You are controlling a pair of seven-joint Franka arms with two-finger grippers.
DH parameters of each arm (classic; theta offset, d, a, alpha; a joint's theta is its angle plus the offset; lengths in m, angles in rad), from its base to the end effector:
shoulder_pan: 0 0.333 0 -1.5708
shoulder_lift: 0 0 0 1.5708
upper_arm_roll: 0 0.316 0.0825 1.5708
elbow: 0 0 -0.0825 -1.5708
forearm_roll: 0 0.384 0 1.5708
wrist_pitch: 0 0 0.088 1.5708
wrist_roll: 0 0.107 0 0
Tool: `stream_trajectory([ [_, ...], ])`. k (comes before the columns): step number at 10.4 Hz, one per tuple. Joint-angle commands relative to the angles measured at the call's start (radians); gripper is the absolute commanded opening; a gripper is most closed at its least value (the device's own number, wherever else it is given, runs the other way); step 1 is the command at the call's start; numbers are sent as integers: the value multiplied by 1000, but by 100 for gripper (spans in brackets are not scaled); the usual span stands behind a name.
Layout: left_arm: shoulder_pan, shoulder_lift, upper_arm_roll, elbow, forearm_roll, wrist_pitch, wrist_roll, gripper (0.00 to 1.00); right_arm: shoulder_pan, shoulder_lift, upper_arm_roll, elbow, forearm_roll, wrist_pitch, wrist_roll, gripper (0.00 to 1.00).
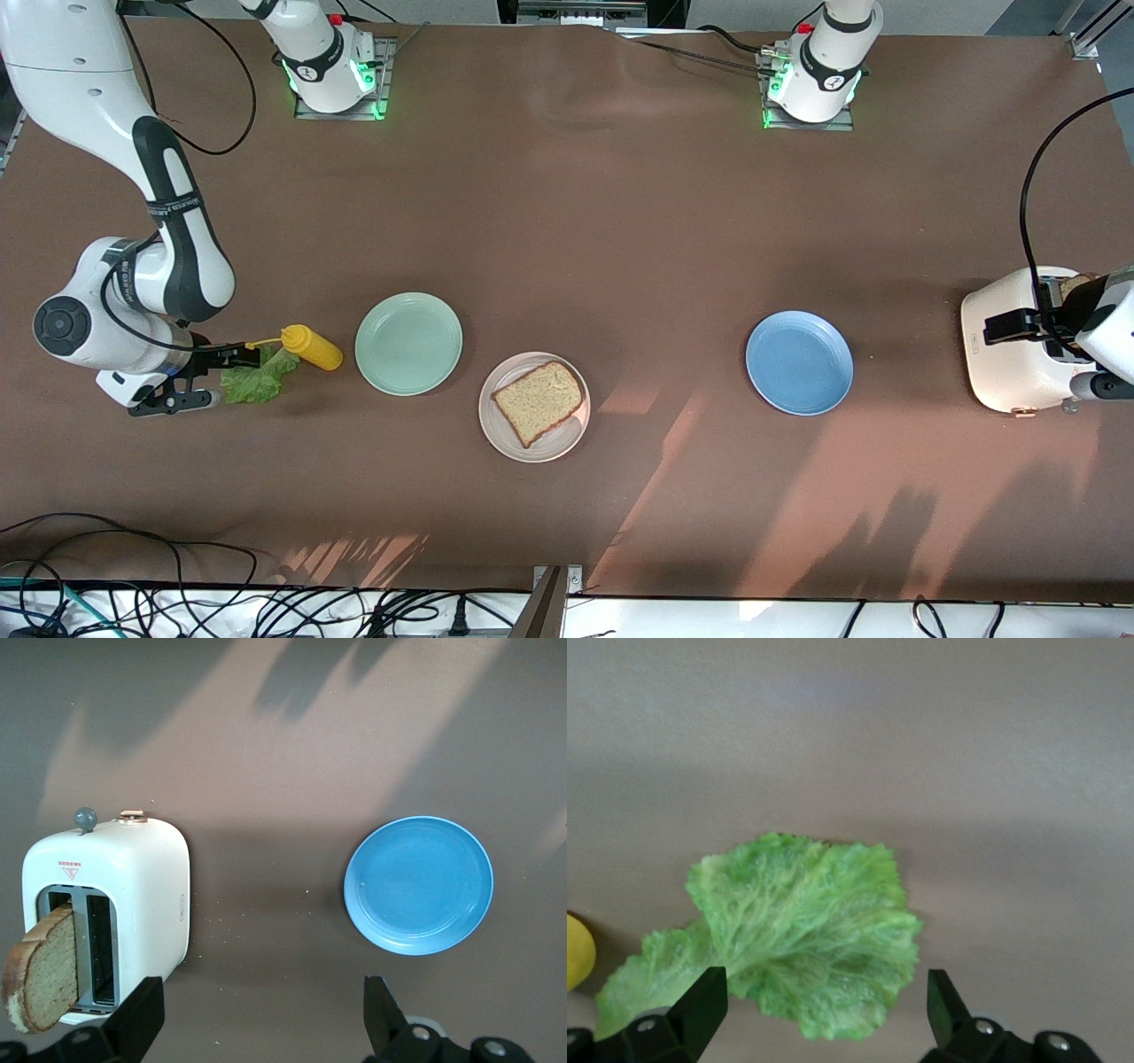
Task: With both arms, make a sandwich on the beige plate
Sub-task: 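Lower the right gripper onto the green lettuce leaf and close it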
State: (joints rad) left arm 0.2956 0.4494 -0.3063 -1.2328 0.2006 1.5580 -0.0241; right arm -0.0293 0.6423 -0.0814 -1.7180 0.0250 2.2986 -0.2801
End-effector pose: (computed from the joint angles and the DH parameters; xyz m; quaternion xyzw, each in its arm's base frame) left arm 0.6725 0.0578 0.5141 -0.9979 -0.0136 0.0521 0.0348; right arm 0.6623 -0.0682 0.2110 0.9960 0.0833 -0.0322 0.0094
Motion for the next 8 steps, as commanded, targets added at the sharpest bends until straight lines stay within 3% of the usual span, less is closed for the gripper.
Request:
stream_trajectory([
  [1, 11, -32, 6, -25, -15, -4, 21, 100, -14, 23, 29, -11, 15, 65, -16, 100],
  [6, 25, -32, -4, -19, -17, -4, -13, 100, -27, 39, 32, -14, 16, 81, -30, 100],
  [7, 25, -34, -5, -17, -17, -6, -14, 100, -30, 39, 32, -14, 18, 81, -57, 92],
  [8, 22, -34, -5, -16, -17, -6, -14, 100, -34, 43, 32, -14, 16, 81, -109, 68],
])
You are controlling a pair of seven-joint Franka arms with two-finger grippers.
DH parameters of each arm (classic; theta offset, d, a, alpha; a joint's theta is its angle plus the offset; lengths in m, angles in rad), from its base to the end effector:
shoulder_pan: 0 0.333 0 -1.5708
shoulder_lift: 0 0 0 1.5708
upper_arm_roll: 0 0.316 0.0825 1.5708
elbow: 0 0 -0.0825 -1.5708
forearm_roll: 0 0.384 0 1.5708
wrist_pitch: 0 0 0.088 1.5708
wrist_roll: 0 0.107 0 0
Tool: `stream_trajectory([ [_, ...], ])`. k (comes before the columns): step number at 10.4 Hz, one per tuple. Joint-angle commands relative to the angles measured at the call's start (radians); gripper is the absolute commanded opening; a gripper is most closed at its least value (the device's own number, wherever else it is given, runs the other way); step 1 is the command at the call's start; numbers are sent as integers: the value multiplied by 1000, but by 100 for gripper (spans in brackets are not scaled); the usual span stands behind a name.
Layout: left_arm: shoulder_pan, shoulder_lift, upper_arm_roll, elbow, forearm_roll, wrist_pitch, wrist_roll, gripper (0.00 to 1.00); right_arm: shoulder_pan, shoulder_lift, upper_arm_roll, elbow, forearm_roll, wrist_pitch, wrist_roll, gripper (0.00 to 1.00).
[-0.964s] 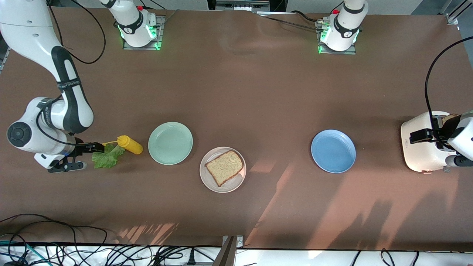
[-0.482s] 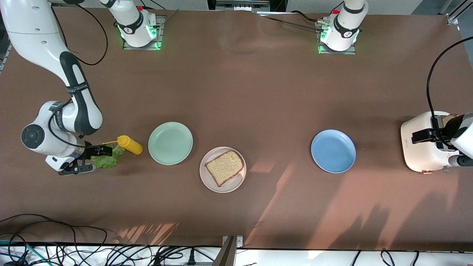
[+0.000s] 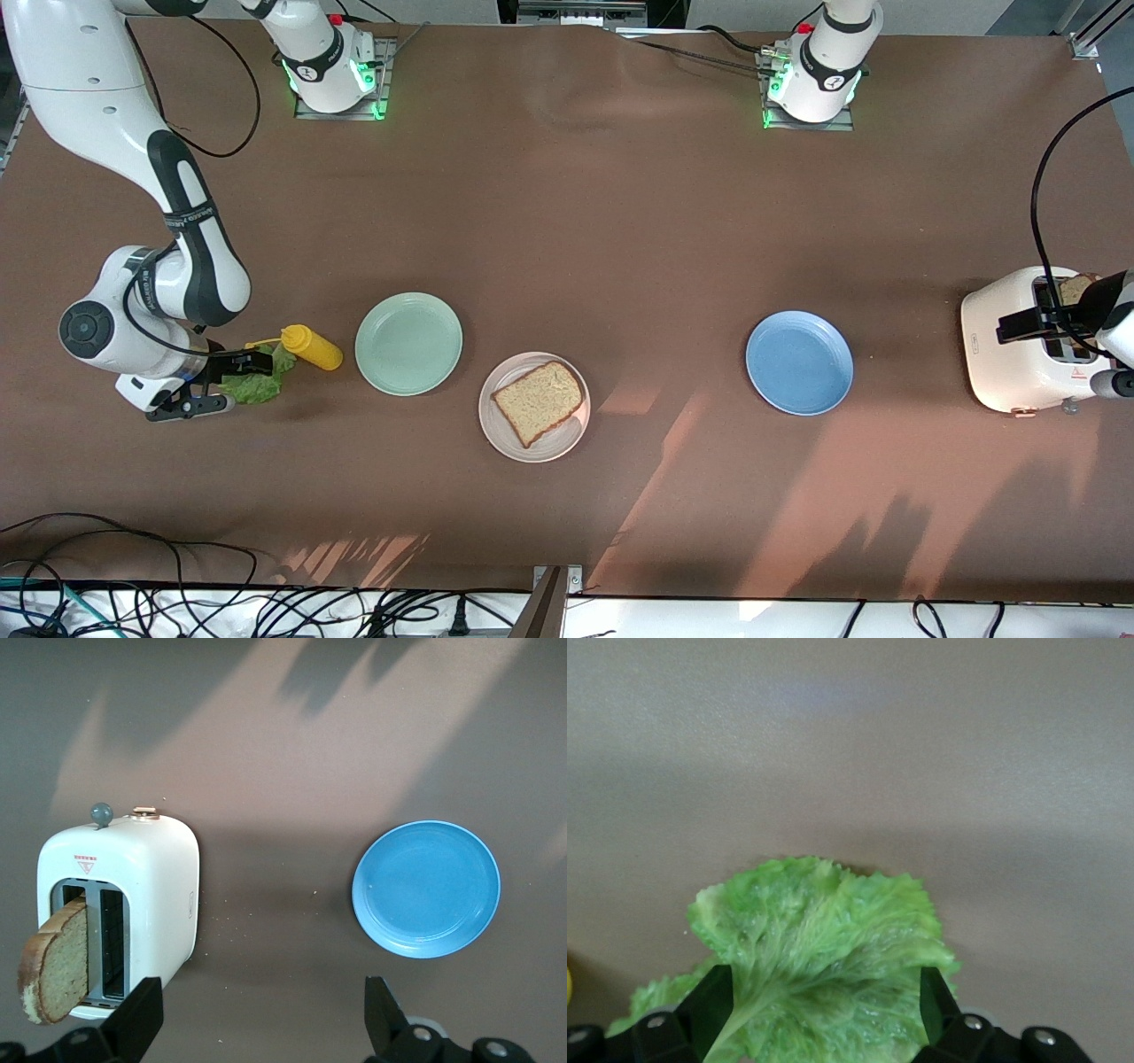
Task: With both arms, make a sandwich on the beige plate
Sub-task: 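Lower the right gripper onto the green lettuce leaf and close it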
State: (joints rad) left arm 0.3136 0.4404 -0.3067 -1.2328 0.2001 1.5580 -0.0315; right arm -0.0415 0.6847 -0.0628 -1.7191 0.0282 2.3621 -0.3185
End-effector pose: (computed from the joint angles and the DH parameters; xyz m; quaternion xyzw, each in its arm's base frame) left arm 0.6697 0.0692 0.5201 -0.9979 -0.0263 0.0480 0.0355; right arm 0.6635 -0.0655 0.1871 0.9944 0.1033 -0.0218 0.0058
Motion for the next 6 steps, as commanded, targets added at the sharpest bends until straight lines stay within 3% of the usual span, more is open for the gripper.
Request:
stream_trajectory([
  [1, 2, -23, -5, -14, -16, -6, -7, 100, -26, 4, 14, -13, 15, 19, -120, 48],
  [4, -8, -25, 6, -11, -66, -6, 2, 100, -43, 19, 15, -13, 15, 28, -160, 6],
  [6, -45, -34, 47, -13, -103, -6, 5, 100, -46, 15, 15, -13, 15, 25, -169, 0],
])
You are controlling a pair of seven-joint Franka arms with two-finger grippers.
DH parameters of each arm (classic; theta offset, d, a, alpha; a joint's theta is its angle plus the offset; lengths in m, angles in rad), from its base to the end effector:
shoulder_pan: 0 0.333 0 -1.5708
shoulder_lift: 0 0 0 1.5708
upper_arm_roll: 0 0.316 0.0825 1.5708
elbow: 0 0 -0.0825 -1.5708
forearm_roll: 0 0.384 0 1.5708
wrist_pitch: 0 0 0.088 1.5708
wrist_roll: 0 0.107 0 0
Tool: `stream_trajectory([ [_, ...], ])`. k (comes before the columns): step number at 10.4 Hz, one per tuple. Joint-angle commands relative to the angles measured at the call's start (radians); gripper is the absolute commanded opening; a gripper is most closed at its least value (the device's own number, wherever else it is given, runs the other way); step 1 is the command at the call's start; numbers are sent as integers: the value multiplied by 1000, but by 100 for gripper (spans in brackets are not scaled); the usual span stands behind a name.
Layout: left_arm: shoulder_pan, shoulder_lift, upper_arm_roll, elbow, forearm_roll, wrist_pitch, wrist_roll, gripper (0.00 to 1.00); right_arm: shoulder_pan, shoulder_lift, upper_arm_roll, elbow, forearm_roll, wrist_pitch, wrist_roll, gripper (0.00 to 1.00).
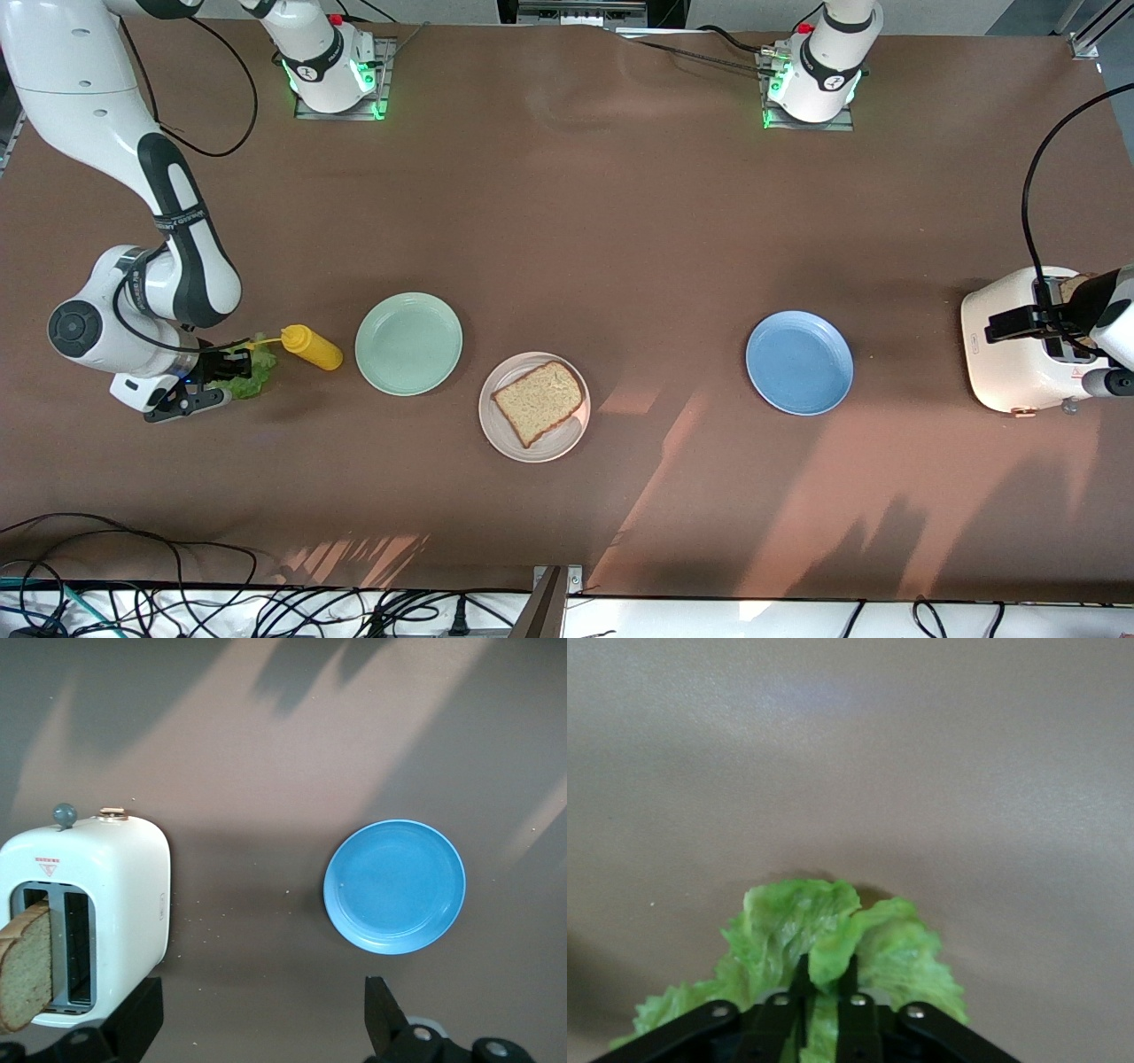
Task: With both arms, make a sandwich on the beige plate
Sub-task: 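Lower the right gripper onto the green lettuce leaf and close it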
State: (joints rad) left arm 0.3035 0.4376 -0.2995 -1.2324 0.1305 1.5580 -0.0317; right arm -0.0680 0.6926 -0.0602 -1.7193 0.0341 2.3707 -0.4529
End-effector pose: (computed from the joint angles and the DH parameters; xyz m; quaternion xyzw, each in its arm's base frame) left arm 0.6698 0.0586 0.5214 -0.9986 -0.0260 0.0470 0.0026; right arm 0.6614 -0.0814 0.1824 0.9876 0.1557 -0.0212 0.0017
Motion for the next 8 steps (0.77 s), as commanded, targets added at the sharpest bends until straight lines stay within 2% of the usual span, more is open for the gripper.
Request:
stream_trajectory([
  [1, -99, -33, 116, -13, -51, -4, 7, 100, -19, -11, 13, -13, 10, 6, -50, 0],
  [2, -160, -36, 205, -13, -107, -4, 10, 100, -19, -39, 13, -14, 10, -25, -53, 0],
  [4, -246, -46, 308, -32, -147, -4, 13, 100, -26, -114, 13, -13, 10, -132, -68, 0],
  [8, -238, -86, 306, -109, -156, 37, 15, 100, -26, -252, 7, 0, 9, -329, -115, 0],
])
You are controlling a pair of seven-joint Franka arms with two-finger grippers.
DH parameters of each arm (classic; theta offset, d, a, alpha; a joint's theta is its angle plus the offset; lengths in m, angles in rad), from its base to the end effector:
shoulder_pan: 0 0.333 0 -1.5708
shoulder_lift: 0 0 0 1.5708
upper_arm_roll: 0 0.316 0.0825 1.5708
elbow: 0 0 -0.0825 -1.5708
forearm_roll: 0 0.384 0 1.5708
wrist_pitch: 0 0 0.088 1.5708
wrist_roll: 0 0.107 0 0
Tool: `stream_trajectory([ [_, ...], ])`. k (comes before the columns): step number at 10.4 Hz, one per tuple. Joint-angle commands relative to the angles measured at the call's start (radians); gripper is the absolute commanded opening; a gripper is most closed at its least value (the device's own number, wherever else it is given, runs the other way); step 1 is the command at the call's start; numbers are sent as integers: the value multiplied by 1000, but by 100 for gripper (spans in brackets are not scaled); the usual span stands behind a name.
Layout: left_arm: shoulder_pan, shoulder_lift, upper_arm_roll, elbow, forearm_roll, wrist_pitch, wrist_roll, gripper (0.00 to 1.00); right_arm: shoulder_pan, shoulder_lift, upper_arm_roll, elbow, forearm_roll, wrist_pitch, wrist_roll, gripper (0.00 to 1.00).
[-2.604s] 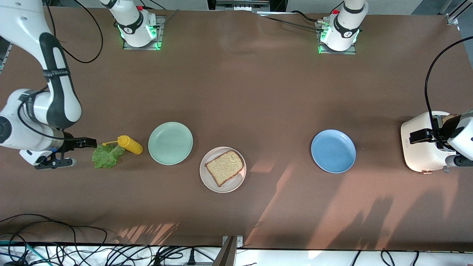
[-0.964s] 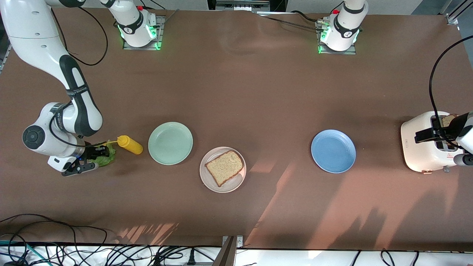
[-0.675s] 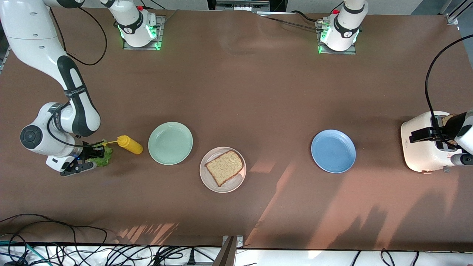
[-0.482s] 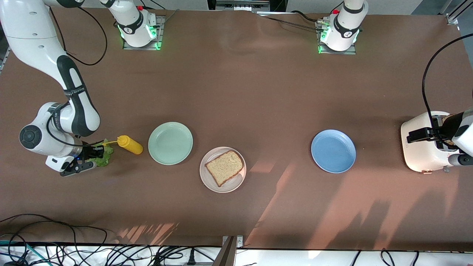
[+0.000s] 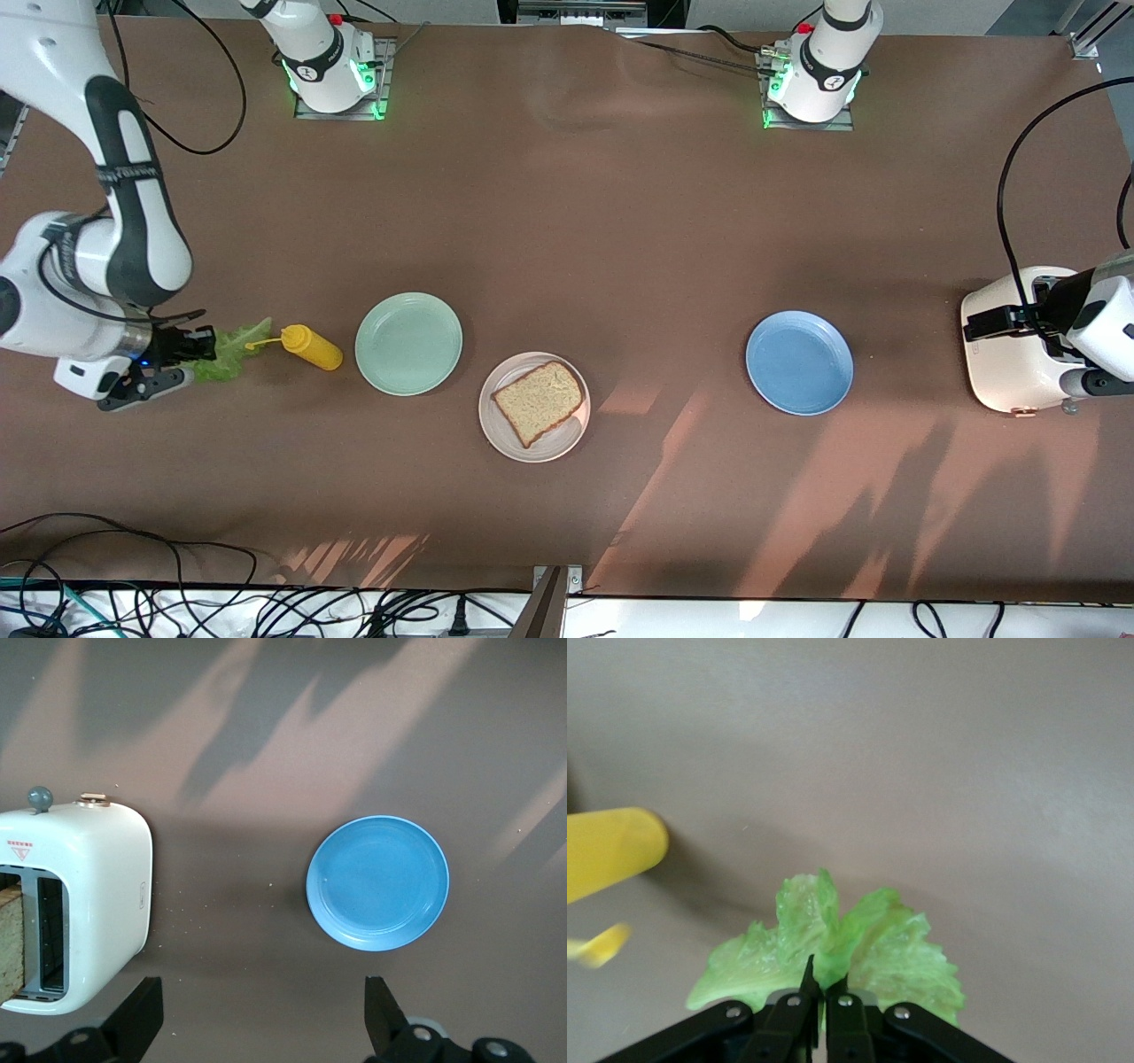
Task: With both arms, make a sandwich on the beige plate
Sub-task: 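Lift the lettuce leaf with the right gripper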
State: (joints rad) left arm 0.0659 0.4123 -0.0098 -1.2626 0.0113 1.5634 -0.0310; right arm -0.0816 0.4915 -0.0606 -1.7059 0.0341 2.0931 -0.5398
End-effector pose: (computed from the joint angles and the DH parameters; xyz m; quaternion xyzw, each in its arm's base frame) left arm 0.6671 0.0399 0.5155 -0.9975 -0.0435 0.0558 0.0030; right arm 0.6518 -0.0879 0.2992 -0.9802 -0.1909 0.0487 0.0171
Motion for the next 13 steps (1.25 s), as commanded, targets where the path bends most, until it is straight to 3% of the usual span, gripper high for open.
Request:
stream_trajectory([
  [1, 0, -88, 14, -136, -39, 94, 14, 100, -12, -82, 7, -14, 9, -91, -28, 0],
  [6, 2, -83, 17, -133, -28, 118, 46, 100, -6, -217, 7, 27, 18, -324, -6, 0],
  [9, 2, -79, 19, -133, -27, 121, 46, 100, 72, -203, 2, 101, 95, -360, 76, 0],
  [11, 0, -79, 21, -133, -27, 118, 45, 100, 193, -110, -65, 255, 171, -431, 215, 0],
  [13, 9, -79, 22, -133, -27, 118, 45, 100, 285, -51, -84, 324, 230, -423, 370, 0],
])
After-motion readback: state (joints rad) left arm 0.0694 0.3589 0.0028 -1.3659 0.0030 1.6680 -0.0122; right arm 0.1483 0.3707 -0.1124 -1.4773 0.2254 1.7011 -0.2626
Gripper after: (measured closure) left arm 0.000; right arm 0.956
